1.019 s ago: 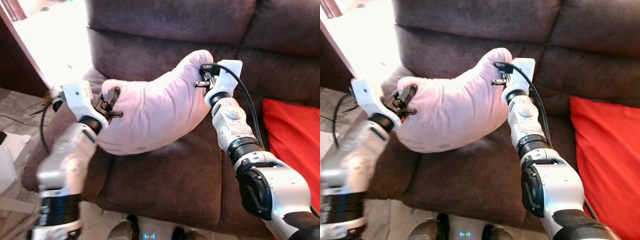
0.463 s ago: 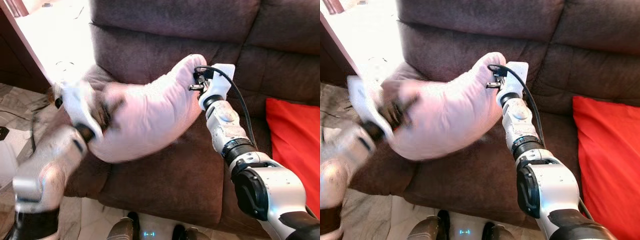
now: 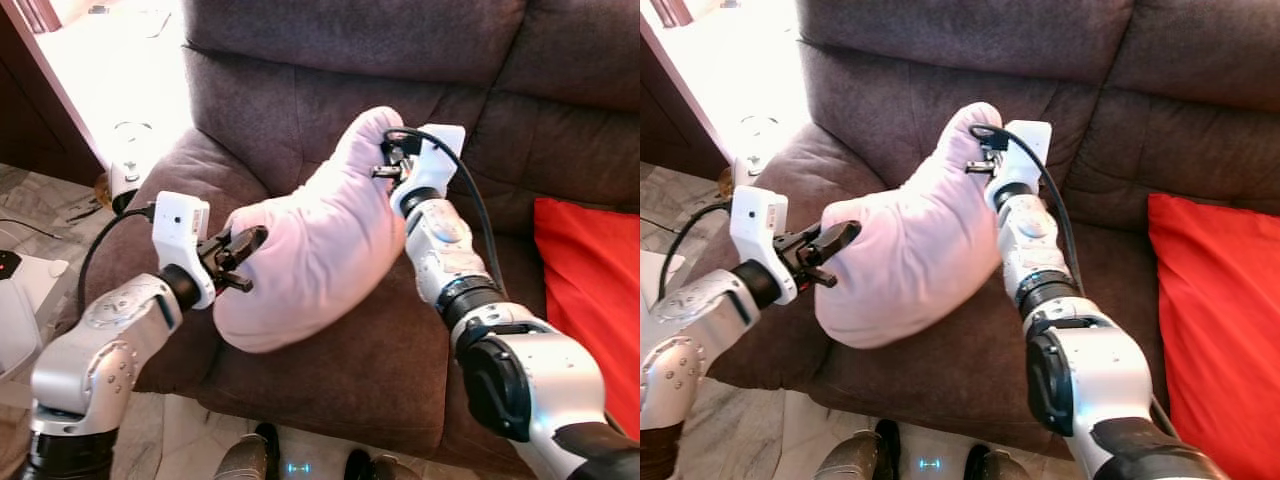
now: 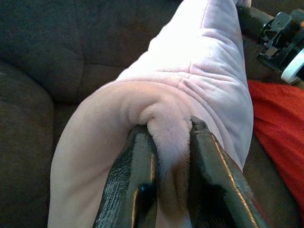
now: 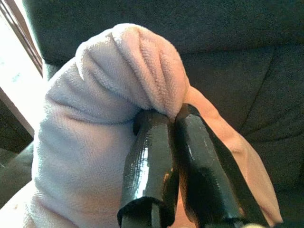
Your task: Move the pillow to the sofa from floor
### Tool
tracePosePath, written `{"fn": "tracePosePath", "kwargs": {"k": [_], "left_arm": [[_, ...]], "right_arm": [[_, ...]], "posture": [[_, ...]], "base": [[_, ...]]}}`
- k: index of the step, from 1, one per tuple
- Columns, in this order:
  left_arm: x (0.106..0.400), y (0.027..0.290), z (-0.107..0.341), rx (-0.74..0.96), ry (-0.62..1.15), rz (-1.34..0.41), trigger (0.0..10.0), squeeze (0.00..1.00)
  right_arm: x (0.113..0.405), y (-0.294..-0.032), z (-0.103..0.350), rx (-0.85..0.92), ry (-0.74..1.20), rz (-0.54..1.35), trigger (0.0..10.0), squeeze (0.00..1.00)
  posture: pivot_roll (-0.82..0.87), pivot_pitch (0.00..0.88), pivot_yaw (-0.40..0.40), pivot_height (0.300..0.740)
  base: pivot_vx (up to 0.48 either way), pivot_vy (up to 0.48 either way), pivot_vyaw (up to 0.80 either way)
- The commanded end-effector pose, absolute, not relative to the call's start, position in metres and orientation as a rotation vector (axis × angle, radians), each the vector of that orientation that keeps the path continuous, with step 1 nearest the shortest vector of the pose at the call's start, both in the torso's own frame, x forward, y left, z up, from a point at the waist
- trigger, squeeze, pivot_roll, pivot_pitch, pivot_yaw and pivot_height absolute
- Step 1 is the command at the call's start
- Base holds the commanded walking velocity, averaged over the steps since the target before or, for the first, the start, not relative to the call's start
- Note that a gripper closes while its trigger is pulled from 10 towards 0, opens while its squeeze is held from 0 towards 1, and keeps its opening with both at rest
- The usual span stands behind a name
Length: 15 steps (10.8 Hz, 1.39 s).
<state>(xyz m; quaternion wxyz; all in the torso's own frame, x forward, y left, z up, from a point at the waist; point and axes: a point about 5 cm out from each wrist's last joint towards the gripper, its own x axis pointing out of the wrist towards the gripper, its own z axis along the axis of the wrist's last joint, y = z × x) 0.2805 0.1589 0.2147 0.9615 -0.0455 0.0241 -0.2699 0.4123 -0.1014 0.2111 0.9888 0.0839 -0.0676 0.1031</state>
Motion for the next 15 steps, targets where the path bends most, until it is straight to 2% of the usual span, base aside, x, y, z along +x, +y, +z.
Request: {"fn": "tracePosePath", "kwargs": {"k": [1, 4, 6, 8, 10, 11, 15], "left_arm": [[0.275, 0.146, 0.230, -0.075, -0.033, -0.627, 10.0, 0.00], [0.272, 0.150, 0.234, -0.054, -0.044, -0.637, 10.0, 0.00], [0.271, 0.151, 0.234, -0.050, -0.046, -0.637, 10.0, 0.00], [0.270, 0.148, 0.232, -0.042, -0.043, -0.649, 10.0, 0.00], [0.270, 0.148, 0.233, -0.044, -0.045, -0.642, 10.0, 0.00], [0.270, 0.148, 0.232, -0.045, -0.044, -0.642, 10.0, 0.00], [0.271, 0.150, 0.237, -0.035, -0.061, -0.621, 10.0, 0.00]], "right_arm": [[0.411, -0.076, 0.229, 0.169, -0.202, 0.315, 10.0, 0.00], [0.409, -0.062, 0.235, 0.196, -0.215, 0.367, 10.0, 0.00], [0.405, -0.042, 0.240, 0.222, -0.221, 0.486, 10.0, 0.00], [0.398, -0.018, 0.243, 0.169, -0.221, 0.611, 10.0, 0.00], [0.396, -0.011, 0.240, 0.145, -0.208, 0.638, 10.0, 0.00], [0.397, -0.015, 0.237, 0.167, -0.192, 0.617, 10.0, 1.00], [0.396, -0.013, 0.239, 0.197, -0.200, 0.634, 10.0, 1.00]], "posture": [[0.26, 0.222, -0.061, 0.740], [0.27, 0.216, -0.068, 0.740], [0.27, 0.213, -0.071, 0.740], [0.26, 0.212, -0.075, 0.740], [0.26, 0.219, -0.076, 0.740], [0.26, 0.221, -0.078, 0.740], [0.26, 0.223, -0.082, 0.740]], "base": [[0.000, 0.000, 0.00], [0.000, 0.000, 0.00], [0.000, 0.000, 0.00], [0.000, 0.000, 0.00], [0.000, 0.000, 0.00], [0.000, 0.000, 0.00], [0.000, 0.000, 0.00]]}}
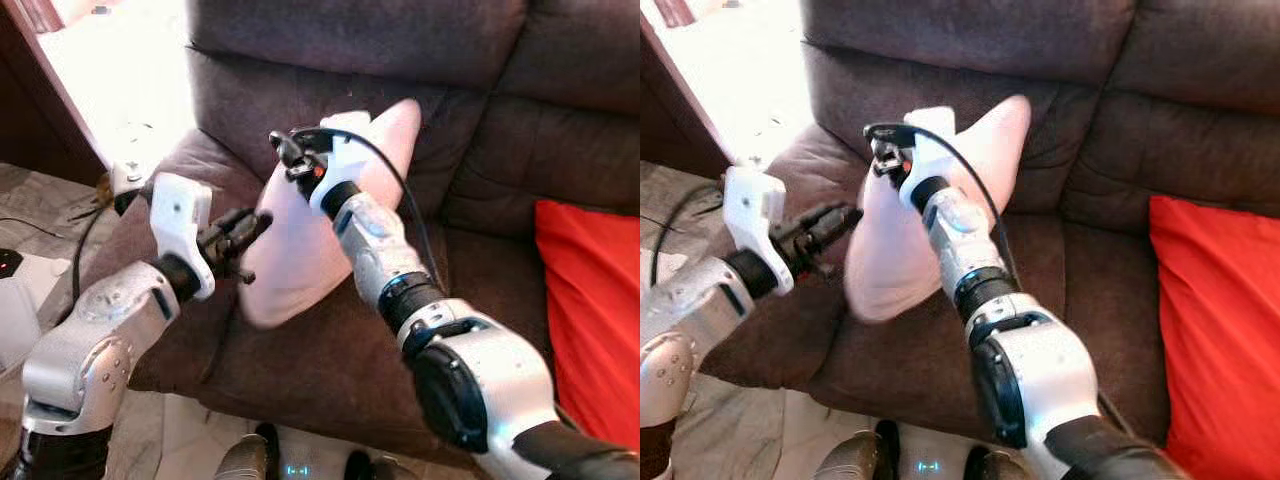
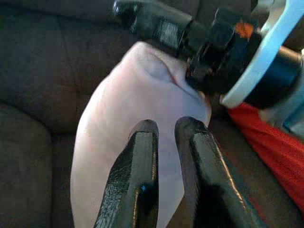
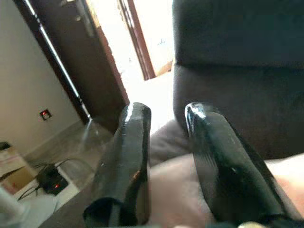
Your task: Move the pillow to the sofa from floor
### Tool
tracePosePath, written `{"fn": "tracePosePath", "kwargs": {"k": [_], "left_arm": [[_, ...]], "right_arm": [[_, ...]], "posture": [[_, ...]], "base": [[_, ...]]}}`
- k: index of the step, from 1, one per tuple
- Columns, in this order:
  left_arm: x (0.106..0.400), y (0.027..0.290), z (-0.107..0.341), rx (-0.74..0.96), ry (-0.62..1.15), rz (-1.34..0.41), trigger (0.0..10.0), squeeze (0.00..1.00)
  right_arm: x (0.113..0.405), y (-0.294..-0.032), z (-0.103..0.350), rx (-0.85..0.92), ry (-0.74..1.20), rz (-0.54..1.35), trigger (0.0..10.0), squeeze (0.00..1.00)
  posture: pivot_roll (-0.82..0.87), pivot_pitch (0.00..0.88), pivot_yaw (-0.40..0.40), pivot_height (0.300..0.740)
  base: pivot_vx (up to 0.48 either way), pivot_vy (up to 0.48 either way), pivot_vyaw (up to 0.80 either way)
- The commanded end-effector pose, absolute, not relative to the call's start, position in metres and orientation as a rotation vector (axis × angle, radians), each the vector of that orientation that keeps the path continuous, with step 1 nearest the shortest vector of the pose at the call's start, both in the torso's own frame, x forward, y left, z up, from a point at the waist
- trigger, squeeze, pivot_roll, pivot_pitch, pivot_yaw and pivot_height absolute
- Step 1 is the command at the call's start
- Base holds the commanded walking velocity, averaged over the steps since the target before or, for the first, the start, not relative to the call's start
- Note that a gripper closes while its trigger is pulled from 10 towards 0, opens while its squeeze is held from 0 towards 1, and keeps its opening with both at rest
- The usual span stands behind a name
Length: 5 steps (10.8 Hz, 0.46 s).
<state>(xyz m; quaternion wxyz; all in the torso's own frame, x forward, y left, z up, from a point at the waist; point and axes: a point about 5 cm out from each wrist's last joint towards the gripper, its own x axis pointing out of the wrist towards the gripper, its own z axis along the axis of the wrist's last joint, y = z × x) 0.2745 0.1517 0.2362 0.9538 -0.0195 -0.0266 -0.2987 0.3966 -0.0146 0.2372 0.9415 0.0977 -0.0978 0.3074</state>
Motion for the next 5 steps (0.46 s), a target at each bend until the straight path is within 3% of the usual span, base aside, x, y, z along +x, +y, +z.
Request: {"fn": "tracePosePath", "kwargs": {"k": [1, 2, 3, 4, 5], "left_arm": [[0.271, 0.151, 0.237, -0.030, -0.062, -0.616, 10.0, 0.00], [0.272, 0.156, 0.235, -0.023, -0.058, -0.587, 10.0, 0.00], [0.274, 0.161, 0.234, -0.026, -0.055, -0.557, 10.0, 0.00], [0.279, 0.170, 0.232, -0.021, -0.046, -0.485, 10.0, 0.00], [0.285, 0.179, 0.231, -0.037, -0.048, -0.402, 10.0, 0.00]], "right_arm": [[0.395, -0.010, 0.239, 0.208, -0.198, 0.642, 10.0, 1.00], [0.395, -0.008, 0.238, 0.195, -0.195, 0.642, 10.0, 1.00], [0.395, -0.009, 0.236, 0.192, -0.196, 0.639, 10.0, 0.62], [0.397, -0.019, 0.233, 0.200, -0.199, 0.593, 10.0, 0.00], [0.400, -0.033, 0.228, 0.207, -0.198, 0.538, 10.0, 0.00]], "posture": [[0.27, 0.225, -0.086, 0.740], [0.27, 0.226, -0.087, 0.740], [0.27, 0.227, -0.089, 0.740], [0.27, 0.230, -0.089, 0.740], [0.26, 0.231, -0.089, 0.740]], "base": [[0.000, 0.000, 0.00], [0.000, 0.000, 0.00], [0.000, 0.000, 0.00], [0.000, 0.000, 0.00], [0.000, 0.000, 0.00]]}}
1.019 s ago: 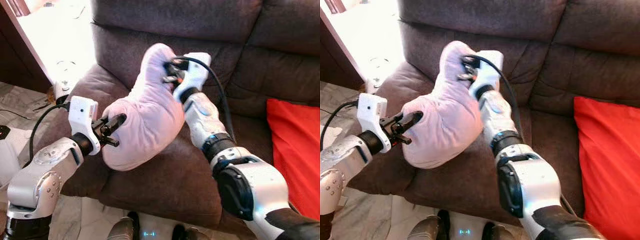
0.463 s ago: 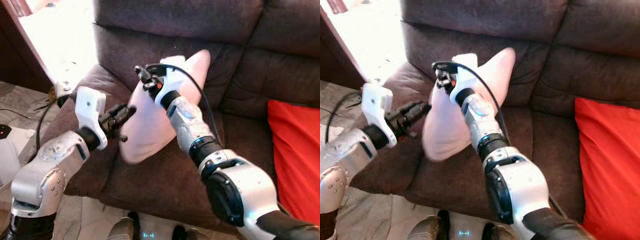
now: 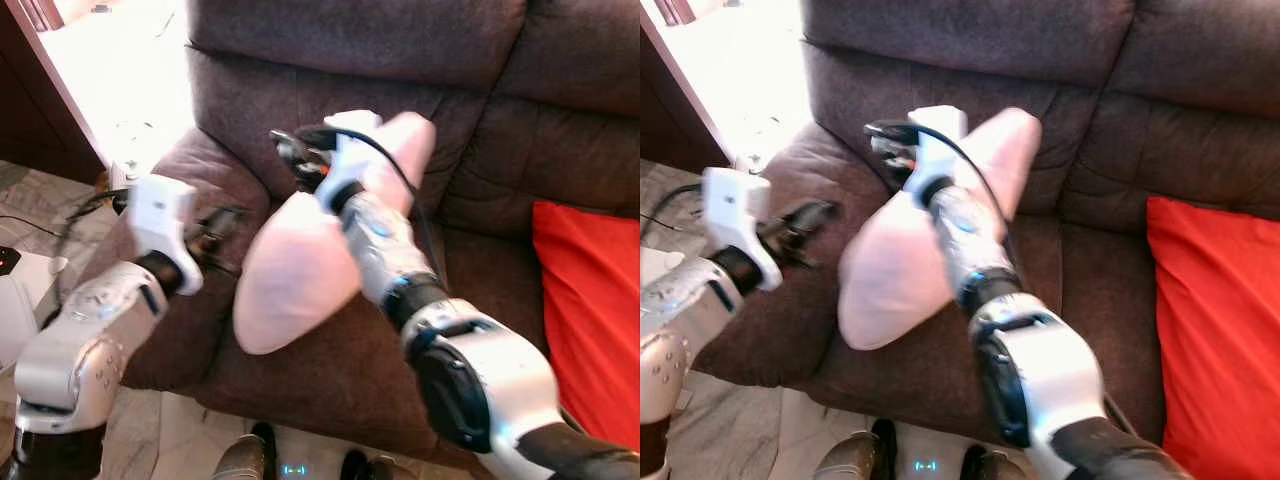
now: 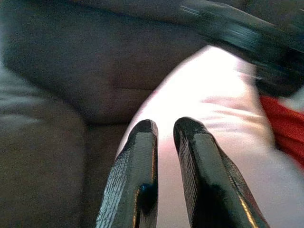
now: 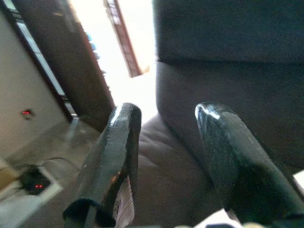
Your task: Move the pillow to the sofa from floor
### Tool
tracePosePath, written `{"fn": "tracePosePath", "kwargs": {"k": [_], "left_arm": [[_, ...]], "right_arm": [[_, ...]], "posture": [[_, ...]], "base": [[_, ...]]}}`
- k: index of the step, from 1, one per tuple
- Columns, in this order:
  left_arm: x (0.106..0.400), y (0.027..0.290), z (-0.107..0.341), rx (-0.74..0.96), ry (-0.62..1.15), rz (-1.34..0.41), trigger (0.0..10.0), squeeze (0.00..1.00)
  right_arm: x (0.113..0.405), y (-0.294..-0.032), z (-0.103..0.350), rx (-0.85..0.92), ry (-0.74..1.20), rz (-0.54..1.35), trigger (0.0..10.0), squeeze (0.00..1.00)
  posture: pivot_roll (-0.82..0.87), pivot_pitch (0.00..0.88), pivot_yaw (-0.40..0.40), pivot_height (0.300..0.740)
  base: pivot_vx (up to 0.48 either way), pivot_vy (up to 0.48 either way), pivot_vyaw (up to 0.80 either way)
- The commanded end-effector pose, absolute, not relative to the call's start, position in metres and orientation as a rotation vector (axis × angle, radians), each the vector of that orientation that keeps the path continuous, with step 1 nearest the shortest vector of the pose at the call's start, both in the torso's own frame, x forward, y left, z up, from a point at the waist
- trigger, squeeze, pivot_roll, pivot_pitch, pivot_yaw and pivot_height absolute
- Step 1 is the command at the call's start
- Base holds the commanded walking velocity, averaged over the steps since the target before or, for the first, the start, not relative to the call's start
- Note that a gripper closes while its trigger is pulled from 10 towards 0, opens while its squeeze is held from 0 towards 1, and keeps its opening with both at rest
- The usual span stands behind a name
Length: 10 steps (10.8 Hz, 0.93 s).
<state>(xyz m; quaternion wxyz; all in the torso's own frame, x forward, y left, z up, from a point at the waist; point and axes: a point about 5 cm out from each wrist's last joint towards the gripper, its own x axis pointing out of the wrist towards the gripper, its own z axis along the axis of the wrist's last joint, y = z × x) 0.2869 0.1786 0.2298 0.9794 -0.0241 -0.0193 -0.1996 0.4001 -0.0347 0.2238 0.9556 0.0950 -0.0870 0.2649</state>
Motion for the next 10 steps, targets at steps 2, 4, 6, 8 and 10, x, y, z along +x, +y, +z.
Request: {"fn": "tracePosePath", "kwargs": {"k": [2, 4, 6, 8, 10], "left_arm": [[0.298, 0.191, 0.226, -0.023, -0.038, -0.221, 10.0, 0.00], [0.300, 0.194, 0.228, -0.016, -0.055, -0.187, 10.0, 0.00], [0.302, 0.194, 0.227, -0.020, -0.062, -0.170, 10.0, 0.00], [0.302, 0.194, 0.227, -0.018, -0.065, -0.166, 10.0, 0.00], [0.303, 0.194, 0.227, -0.018, -0.067, -0.165, 10.0, 0.00]], "right_arm": [[0.404, -0.068, 0.212, 0.240, -0.183, 0.393, 10.0, 0.00], [0.403, -0.090, 0.197, 0.248, -0.161, 0.319, 10.0, 0.00], [0.402, -0.093, 0.194, 0.240, -0.162, 0.308, 10.0, 0.00], [0.401, -0.093, 0.194, 0.241, -0.163, 0.306, 10.0, 0.00], [0.401, -0.093, 0.194, 0.241, -0.163, 0.305, 10.0, 0.00]], "posture": [[0.25, 0.230, -0.089, 0.740], [0.25, 0.229, -0.086, 0.740], [0.25, 0.229, -0.086, 0.740], [0.25, 0.229, -0.086, 0.740], [0.25, 0.229, -0.086, 0.740]], "base": [[0.000, 0.000, 0.00], [0.000, 0.000, 0.00], [0.000, 0.000, 0.00], [0.000, 0.000, 0.00], [0.000, 0.000, 0.00]]}}
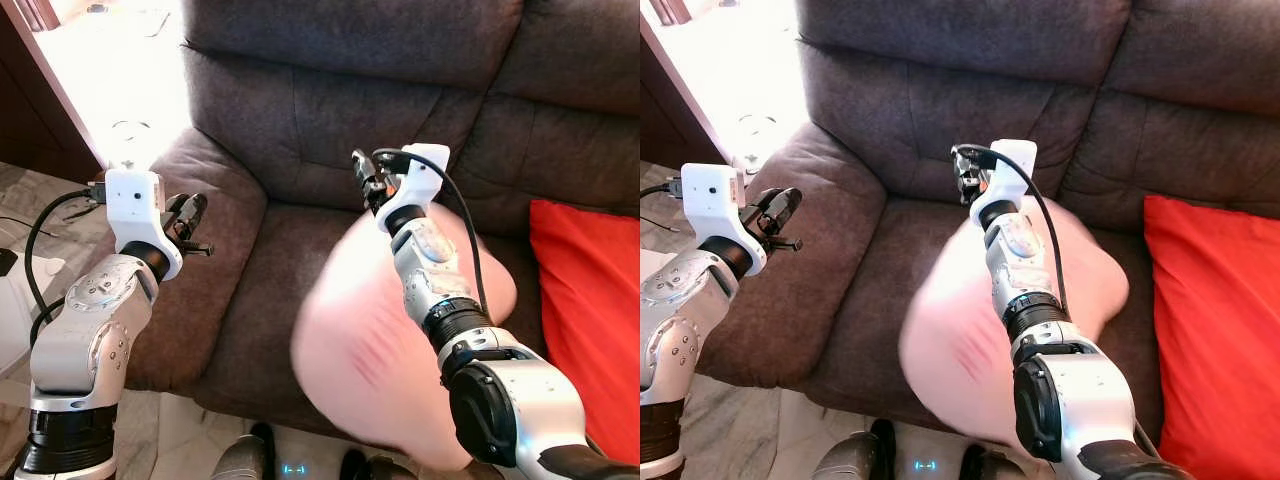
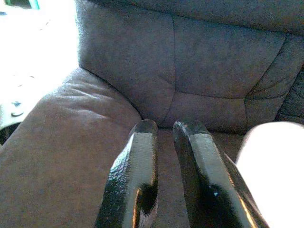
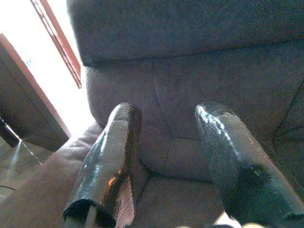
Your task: Move the pillow to the sofa from floor
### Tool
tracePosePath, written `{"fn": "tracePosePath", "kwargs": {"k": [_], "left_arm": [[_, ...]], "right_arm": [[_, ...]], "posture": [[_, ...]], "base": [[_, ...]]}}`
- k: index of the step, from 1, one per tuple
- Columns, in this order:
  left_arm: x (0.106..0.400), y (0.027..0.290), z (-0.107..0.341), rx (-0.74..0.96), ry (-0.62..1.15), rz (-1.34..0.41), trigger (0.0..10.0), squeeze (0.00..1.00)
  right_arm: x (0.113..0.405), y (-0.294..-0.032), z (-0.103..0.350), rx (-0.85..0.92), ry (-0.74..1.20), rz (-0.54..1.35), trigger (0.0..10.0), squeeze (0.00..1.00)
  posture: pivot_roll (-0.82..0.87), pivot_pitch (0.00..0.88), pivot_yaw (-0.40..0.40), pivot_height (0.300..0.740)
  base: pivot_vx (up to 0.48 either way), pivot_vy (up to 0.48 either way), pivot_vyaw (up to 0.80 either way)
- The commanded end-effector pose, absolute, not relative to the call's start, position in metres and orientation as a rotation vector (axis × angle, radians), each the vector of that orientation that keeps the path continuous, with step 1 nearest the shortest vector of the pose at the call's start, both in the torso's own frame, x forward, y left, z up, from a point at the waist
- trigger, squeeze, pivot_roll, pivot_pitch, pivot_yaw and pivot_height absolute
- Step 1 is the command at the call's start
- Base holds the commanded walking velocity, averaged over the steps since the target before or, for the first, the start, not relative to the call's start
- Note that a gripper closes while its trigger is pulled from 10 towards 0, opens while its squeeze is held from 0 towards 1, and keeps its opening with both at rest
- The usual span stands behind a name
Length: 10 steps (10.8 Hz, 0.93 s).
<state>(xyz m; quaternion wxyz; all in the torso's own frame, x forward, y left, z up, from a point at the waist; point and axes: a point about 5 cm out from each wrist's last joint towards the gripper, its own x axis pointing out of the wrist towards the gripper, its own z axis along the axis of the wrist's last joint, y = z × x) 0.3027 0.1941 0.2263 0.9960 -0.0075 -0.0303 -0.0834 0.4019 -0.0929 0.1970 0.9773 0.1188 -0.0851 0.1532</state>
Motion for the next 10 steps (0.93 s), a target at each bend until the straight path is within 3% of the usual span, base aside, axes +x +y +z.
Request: {"fn": "tracePosePath", "kwargs": {"k": [1, 3, 4, 5, 10], "left_arm": [[0.303, 0.194, 0.227, -0.018, -0.067, -0.165, 10.0, 0.00], [0.303, 0.194, 0.227, -0.017, -0.068, -0.165, 10.0, 0.00], [0.311, 0.178, 0.209, 0.037, -0.144, -0.157, 10.0, 0.00], [0.308, 0.179, 0.193, -0.034, -0.208, -0.067, 10.0, 0.00], [0.306, 0.188, 0.182, 0.041, -0.267, 0.022, 10.0, 0.00]], "right_arm": [[0.401, -0.093, 0.194, 0.241, -0.163, 0.305, 10.0, 0.00], [0.401, -0.093, 0.194, 0.241, -0.163, 0.305, 10.0, 0.00], [0.375, -0.136, 0.162, 0.182, -0.235, 0.150, 10.0, 0.00], [0.354, -0.150, 0.143, 0.119, -0.253, 0.083, 10.0, 0.00], [0.337, -0.138, 0.139, 0.127, -0.235, 0.073, 10.0, 0.00]], "posture": [[0.25, 0.229, -0.086, 0.740], [0.25, 0.229, -0.086, 0.740], [0.18, 0.130, -0.029, 0.740], [0.18, 0.121, -0.029, 0.740], [0.18, 0.140, -0.039, 0.740]], "base": [[0.000, 0.000, 0.00], [0.000, 0.000, 0.00], [0.000, 0.000, 0.00], [0.000, 0.000, 0.00], [0.000, 0.000, 0.00]]}}
